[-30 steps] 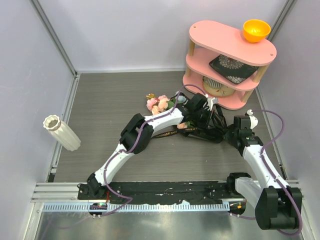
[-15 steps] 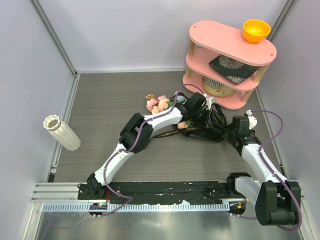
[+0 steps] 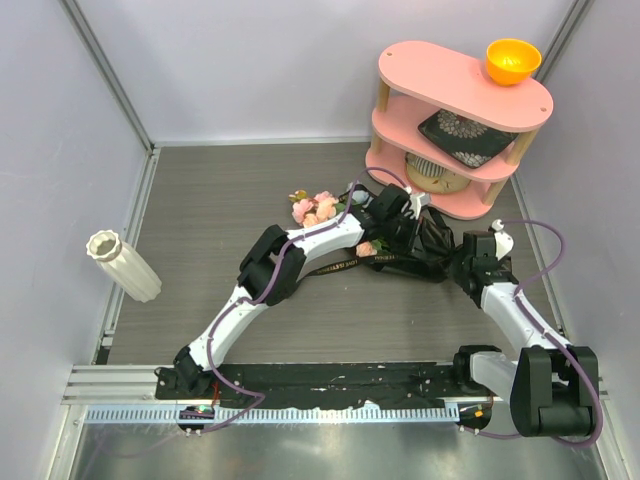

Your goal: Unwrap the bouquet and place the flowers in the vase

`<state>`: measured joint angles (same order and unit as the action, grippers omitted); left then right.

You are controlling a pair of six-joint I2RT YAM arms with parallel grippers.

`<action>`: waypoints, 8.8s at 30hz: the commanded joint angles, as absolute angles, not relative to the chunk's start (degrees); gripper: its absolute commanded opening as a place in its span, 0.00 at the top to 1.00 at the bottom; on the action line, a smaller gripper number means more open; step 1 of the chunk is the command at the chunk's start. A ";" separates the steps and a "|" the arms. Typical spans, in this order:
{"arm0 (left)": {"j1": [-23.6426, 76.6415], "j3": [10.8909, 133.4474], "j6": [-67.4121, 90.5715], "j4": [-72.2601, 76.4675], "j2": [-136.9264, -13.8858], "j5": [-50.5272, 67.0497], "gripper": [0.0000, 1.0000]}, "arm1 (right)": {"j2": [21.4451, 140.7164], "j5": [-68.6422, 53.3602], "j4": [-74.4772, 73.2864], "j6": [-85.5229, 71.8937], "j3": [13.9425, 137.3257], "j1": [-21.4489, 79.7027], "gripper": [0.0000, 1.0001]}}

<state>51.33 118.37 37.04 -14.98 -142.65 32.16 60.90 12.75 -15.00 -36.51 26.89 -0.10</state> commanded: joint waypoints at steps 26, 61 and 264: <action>50.98 120.67 34.54 -20.12 -143.43 30.24 0.92 | 42.47 10.37 -21.44 -39.81 29.35 6.24 0.99; 52.91 114.26 33.57 -17.76 -131.40 33.40 0.64 | 46.84 5.70 -35.68 -41.40 36.12 6.24 0.83; 64.25 65.56 16.17 16.62 -82.09 -5.28 0.23 | 48.08 -43.77 -15.91 -45.70 81.47 6.86 0.99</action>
